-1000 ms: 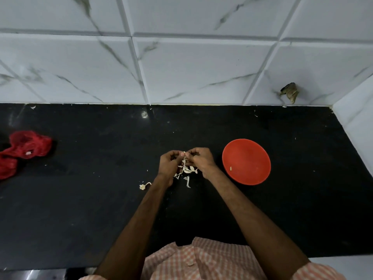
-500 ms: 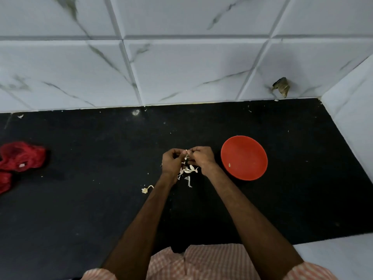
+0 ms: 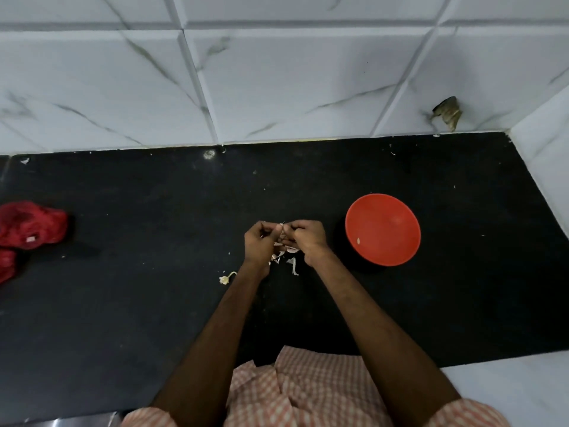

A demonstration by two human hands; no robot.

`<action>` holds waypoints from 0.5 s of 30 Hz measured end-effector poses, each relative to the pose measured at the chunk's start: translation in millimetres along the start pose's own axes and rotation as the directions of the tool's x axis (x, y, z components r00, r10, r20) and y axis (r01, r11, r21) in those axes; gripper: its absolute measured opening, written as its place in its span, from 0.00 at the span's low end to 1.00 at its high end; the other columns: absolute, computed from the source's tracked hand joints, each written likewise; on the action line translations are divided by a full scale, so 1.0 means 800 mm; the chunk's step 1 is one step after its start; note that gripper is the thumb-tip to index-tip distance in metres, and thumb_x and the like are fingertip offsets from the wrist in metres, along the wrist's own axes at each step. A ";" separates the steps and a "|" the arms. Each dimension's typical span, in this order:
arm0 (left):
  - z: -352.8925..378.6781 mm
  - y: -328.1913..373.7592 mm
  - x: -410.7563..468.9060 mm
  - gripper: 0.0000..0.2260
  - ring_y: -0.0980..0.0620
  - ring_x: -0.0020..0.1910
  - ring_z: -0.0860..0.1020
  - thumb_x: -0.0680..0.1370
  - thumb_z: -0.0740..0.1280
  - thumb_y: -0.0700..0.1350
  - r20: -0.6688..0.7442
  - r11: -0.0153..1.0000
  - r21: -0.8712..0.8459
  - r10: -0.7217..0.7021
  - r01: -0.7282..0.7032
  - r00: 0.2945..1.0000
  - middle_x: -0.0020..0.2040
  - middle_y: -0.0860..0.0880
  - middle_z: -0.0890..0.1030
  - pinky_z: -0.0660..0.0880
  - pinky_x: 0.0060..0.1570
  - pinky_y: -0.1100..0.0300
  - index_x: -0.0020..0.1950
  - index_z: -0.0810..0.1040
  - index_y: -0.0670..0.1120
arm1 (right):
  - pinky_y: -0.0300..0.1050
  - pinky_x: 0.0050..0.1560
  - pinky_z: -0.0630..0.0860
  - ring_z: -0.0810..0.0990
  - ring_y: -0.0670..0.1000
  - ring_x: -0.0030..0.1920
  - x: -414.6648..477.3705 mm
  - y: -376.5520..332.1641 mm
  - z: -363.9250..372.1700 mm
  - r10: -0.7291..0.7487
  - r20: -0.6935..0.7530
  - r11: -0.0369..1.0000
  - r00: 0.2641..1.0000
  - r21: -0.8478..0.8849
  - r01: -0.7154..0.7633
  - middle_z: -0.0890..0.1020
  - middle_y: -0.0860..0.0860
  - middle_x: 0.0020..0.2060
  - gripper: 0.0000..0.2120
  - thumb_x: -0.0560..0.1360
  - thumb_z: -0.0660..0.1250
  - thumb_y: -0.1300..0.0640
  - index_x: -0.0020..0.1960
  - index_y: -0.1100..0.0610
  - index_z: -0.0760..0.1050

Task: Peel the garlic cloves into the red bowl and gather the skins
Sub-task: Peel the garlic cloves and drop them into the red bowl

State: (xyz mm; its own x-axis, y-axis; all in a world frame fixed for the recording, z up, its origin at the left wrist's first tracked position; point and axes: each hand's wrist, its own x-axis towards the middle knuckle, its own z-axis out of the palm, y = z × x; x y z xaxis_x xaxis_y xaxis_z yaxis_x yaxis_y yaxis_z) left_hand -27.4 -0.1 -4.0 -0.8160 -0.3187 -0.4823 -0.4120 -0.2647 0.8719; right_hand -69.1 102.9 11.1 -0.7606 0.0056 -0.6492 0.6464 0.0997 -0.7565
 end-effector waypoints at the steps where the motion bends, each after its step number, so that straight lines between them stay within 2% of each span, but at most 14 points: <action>1: -0.001 0.002 0.003 0.04 0.52 0.31 0.79 0.80 0.67 0.35 -0.001 1.000 -0.022 -0.009 0.009 1.000 0.38 0.44 0.79 0.75 0.27 0.62 0.45 0.76 0.40 | 0.40 0.38 0.82 0.85 0.53 0.40 0.000 -0.002 0.000 -0.028 0.021 1.000 0.999 -0.009 0.028 0.84 0.62 0.47 0.06 0.78 0.69 0.67 0.53 0.68 0.81; 4: 0.001 0.009 0.008 0.05 0.56 0.28 0.75 0.80 0.66 0.35 -0.011 0.998 -0.049 -0.028 0.027 1.000 0.36 0.45 0.77 0.72 0.26 0.63 0.45 0.76 0.40 | 0.41 0.38 0.83 0.85 0.53 0.41 0.003 -0.008 0.000 -0.071 0.076 0.997 0.995 -0.025 0.073 0.84 0.60 0.45 0.07 0.78 0.70 0.65 0.54 0.67 0.81; 6: -0.001 0.010 0.012 0.05 0.55 0.28 0.73 0.80 0.66 0.35 -0.024 0.998 -0.058 -0.032 0.030 0.999 0.35 0.45 0.76 0.71 0.25 0.64 0.44 0.76 0.40 | 0.41 0.39 0.83 0.84 0.52 0.40 0.005 -0.012 0.000 -0.083 0.108 0.995 0.991 -0.039 0.087 0.84 0.57 0.42 0.08 0.77 0.71 0.64 0.53 0.67 0.81; 9: -0.006 0.009 0.016 0.04 0.54 0.30 0.73 0.80 0.66 0.36 -0.032 0.998 -0.055 -0.037 0.035 0.999 0.37 0.45 0.77 0.72 0.25 0.63 0.46 0.76 0.39 | 0.46 0.42 0.84 0.85 0.53 0.42 0.010 -0.015 0.001 -0.113 0.130 0.982 0.985 -0.134 0.130 0.84 0.57 0.43 0.07 0.76 0.72 0.63 0.52 0.66 0.82; 12: -0.003 0.006 0.015 0.04 0.53 0.32 0.75 0.81 0.65 0.36 -0.034 0.997 -0.034 -0.067 0.066 0.997 0.39 0.44 0.78 0.73 0.27 0.63 0.51 0.77 0.36 | 0.47 0.44 0.85 0.84 0.50 0.40 0.013 -0.017 0.003 -0.133 0.110 0.952 0.985 -0.264 0.157 0.84 0.54 0.41 0.01 0.76 0.73 0.63 0.46 0.61 0.82; 15: 0.002 0.003 0.012 0.07 0.55 0.30 0.76 0.83 0.62 0.36 -0.023 0.996 -0.011 -0.094 0.094 0.995 0.40 0.44 0.79 0.74 0.27 0.64 0.56 0.76 0.33 | 0.45 0.42 0.84 0.84 0.50 0.36 0.014 -0.018 0.002 -0.104 0.104 0.950 0.989 -0.283 0.129 0.83 0.55 0.39 0.07 0.76 0.71 0.66 0.41 0.59 0.80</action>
State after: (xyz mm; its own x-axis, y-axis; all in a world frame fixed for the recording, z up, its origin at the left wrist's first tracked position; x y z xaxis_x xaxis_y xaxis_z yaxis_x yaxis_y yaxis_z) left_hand -36.9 -2.0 -6.3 -0.7643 -0.3130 -0.5637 -0.4822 -0.3029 0.8220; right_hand -86.4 100.0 14.7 -0.8132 -0.1079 -0.5719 0.4988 0.3773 -0.7803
